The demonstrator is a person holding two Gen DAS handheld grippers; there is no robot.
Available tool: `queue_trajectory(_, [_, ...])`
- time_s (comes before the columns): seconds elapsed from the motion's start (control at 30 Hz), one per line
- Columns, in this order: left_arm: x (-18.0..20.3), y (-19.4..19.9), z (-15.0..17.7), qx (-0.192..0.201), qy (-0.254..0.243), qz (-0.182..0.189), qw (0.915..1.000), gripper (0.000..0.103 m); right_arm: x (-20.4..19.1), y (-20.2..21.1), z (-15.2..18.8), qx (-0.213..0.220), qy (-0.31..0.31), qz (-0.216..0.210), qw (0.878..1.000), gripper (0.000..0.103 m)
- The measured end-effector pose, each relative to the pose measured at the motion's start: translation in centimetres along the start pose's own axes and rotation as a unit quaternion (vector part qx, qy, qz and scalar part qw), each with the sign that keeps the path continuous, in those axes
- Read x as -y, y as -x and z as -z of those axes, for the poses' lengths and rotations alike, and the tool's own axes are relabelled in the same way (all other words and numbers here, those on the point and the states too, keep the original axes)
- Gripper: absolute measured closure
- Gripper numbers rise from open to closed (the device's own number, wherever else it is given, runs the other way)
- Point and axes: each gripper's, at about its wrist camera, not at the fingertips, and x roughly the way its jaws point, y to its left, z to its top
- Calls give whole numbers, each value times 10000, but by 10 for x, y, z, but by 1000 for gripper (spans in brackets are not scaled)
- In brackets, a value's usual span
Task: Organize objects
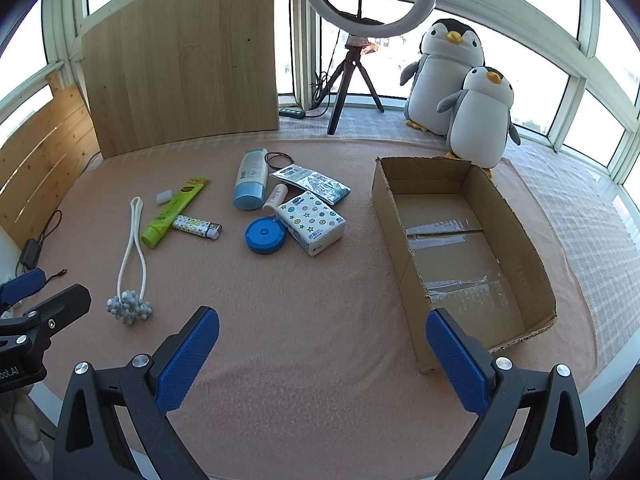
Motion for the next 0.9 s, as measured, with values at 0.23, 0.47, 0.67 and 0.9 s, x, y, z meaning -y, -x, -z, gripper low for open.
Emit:
queue_trajectory(0.23, [0,-1,0,-3,1,-1,10000,0,0,0,0,-6,4,-7,10000,1])
queue_trajectory(0.47, [-1,-1,-1,10,-1,7,10000,0,-2,-1,1,-18,16,-12,10000,1])
queue_trajectory(0.67, [0,-3,-2,7,-22,17,10000,0,-2,-2,0,-35,19,-19,10000,1])
queue_trajectory(0.9, [2,-5,-4,0,-49,39,10000,0,-2,-4,-2,-83,16,-31,10000,1])
